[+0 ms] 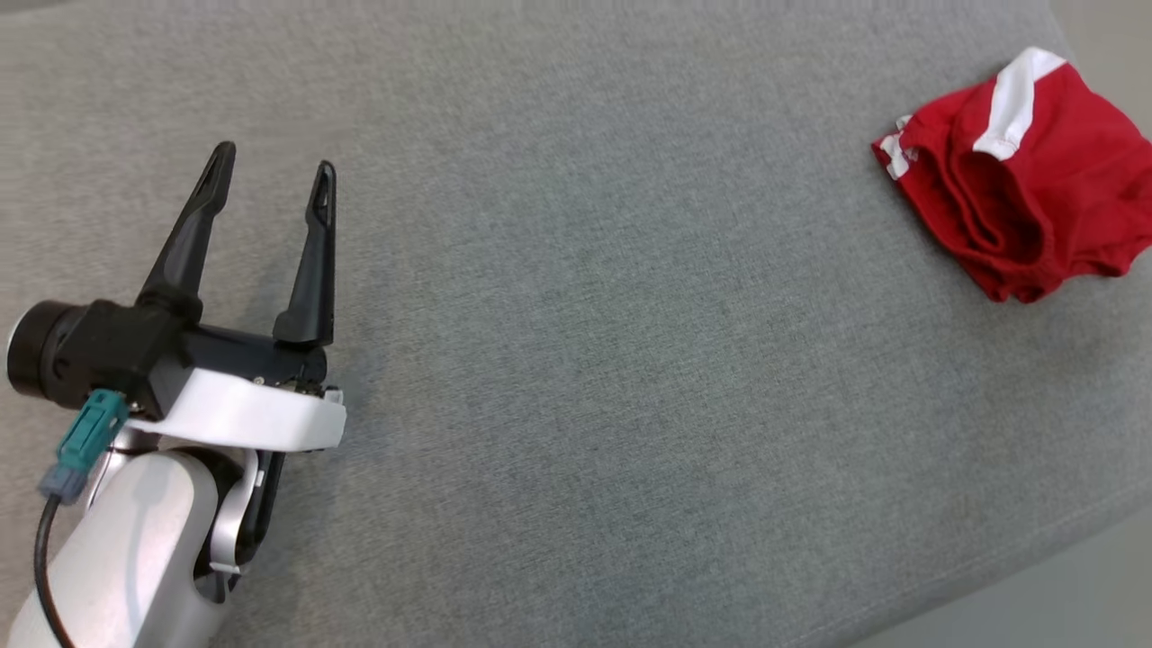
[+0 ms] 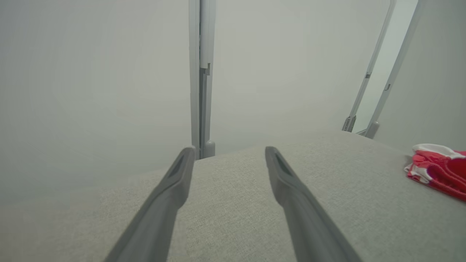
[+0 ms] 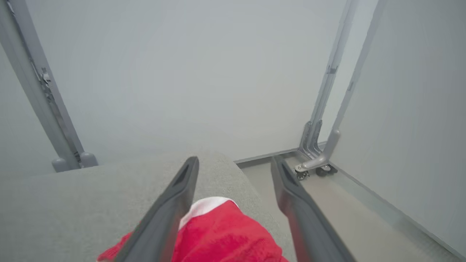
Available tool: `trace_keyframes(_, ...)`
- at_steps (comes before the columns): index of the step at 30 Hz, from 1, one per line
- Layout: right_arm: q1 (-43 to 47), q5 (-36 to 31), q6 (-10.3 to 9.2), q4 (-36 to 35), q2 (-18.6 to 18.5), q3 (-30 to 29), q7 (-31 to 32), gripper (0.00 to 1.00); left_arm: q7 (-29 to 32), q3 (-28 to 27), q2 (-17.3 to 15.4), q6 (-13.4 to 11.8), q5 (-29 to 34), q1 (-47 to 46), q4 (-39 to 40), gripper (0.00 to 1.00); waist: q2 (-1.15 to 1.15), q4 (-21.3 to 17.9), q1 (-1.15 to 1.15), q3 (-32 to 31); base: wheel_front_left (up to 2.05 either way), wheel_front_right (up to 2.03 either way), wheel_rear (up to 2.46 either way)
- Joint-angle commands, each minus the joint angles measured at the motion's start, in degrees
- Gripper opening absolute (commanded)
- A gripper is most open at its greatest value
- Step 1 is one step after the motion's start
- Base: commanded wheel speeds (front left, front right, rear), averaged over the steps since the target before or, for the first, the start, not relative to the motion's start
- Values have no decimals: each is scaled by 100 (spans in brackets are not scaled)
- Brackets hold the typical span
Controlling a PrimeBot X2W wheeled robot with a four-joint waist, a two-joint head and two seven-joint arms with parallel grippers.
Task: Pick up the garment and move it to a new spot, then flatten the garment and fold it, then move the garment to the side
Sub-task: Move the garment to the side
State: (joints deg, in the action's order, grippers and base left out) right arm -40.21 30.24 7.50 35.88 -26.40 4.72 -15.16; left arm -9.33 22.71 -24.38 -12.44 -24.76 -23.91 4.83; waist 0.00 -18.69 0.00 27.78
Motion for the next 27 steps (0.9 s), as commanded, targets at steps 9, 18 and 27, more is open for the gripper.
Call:
trace_keyframes(9, 1478, -445, 0, -1800, 1201, -986, -10, 100, -405, -444, 104, -255, -299, 583, -74, 100, 0, 826, 0, -790, 0, 0, 0)
trace_keyframes(18, 2220, -924, 0, -2806, 1601, -913, 58, 100, -554, -903, 139, -185, -488, 1151, 15, 100, 0, 1419, 0, -1179, 0, 0, 0)
trace_keyframes(27, 2874, -1596, 0, -3201, 1848, -795, 333, 100, -572, -1202, 175, 73, -351, 1800, 63, 100, 0, 1769, 0, -1581, 0, 0, 0)
